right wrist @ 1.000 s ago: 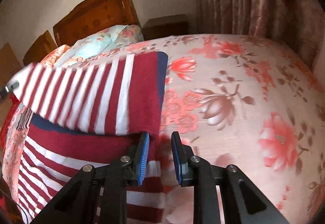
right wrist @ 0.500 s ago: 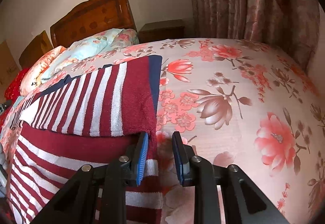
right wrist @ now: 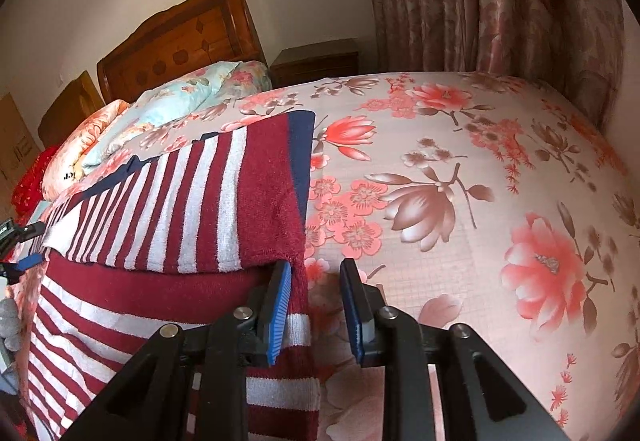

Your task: Fold small clothes

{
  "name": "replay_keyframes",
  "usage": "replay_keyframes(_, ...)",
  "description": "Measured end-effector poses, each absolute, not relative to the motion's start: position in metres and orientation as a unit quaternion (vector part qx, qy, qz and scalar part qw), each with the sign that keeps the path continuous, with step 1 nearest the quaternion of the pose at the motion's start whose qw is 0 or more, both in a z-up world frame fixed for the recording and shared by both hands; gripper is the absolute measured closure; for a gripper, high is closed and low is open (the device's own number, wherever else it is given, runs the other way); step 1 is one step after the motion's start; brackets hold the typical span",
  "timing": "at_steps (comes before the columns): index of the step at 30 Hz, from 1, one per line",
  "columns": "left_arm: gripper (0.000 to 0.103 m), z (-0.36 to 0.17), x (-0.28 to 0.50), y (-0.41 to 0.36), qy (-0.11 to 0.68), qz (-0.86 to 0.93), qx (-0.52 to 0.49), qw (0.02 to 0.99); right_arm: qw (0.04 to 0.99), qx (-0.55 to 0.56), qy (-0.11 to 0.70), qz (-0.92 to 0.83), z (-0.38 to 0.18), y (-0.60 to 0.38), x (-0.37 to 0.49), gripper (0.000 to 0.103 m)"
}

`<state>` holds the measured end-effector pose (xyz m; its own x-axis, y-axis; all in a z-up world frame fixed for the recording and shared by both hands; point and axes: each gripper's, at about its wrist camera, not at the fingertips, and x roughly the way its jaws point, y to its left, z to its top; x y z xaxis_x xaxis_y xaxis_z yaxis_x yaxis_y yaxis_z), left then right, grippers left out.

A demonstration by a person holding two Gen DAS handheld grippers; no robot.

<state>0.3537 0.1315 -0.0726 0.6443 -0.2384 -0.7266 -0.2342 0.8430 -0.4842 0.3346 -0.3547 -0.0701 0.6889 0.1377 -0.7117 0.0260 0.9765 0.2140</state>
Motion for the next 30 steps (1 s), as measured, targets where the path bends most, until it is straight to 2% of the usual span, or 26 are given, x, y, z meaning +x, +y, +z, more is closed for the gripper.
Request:
replay_keyframes(3,0.000,-0.072,0.363,0.123,0.422,-0.031,-0.279,0.862,0.912,0.114,0.391,0.034,-0.070,-0.357,0.334,0.077)
replay_keyframes(7,0.000,-0.060,0.362,0.100,0.399,-0.033,-0.218,0.890,0.912,0.120,0.390,0.036,-0.070,-0.358,0.333,0.077)
replay_keyframes(9,0.000,-0.038,0.338,0.076,0.321,-0.049,-0.138,0.936,0.912,0.122,0.390,0.037,-0.071,-0.358,0.333,0.077)
replay_keyframes(11,0.000,-0.022,0.312,0.038,0.240,-0.056,-0.008,0.969,0.912,0.125,0.389,0.038,-0.071,-0.359,0.333,0.077)
replay_keyframes(13,0.000,-0.025,0.304,0.016,0.216,-0.010,0.086,0.973,0.912,0.127,0.389,0.038,-0.071,-0.359,0.332,0.077)
replay_keyframes(14,0.000,-0.033,0.311,0.017,0.234,0.022,0.100,0.967,0.912,0.127,0.389,0.038,-0.071,-0.359,0.332,0.077)
replay_keyframes(17,0.000,-0.047,0.331,0.053,0.288,0.129,0.053,0.948,0.911,0.130,0.389,0.039,-0.071,-0.360,0.332,0.077)
replay_keyframes(21,0.000,-0.032,0.326,0.080,0.279,0.094,-0.035,0.955,0.911,0.135,0.388,0.039,-0.071,-0.361,0.332,0.077)
replay_keyframes(25,0.000,-0.024,0.332,0.068,0.302,-0.004,-0.045,0.952,0.915,0.134,0.381,0.024,-0.068,-0.363,0.328,0.077)
replay_keyframes(30,0.000,-0.049,0.356,0.038,0.365,-0.041,-0.028,0.930,0.942,0.104,0.315,0.045,-0.029,-0.339,0.314,0.077)
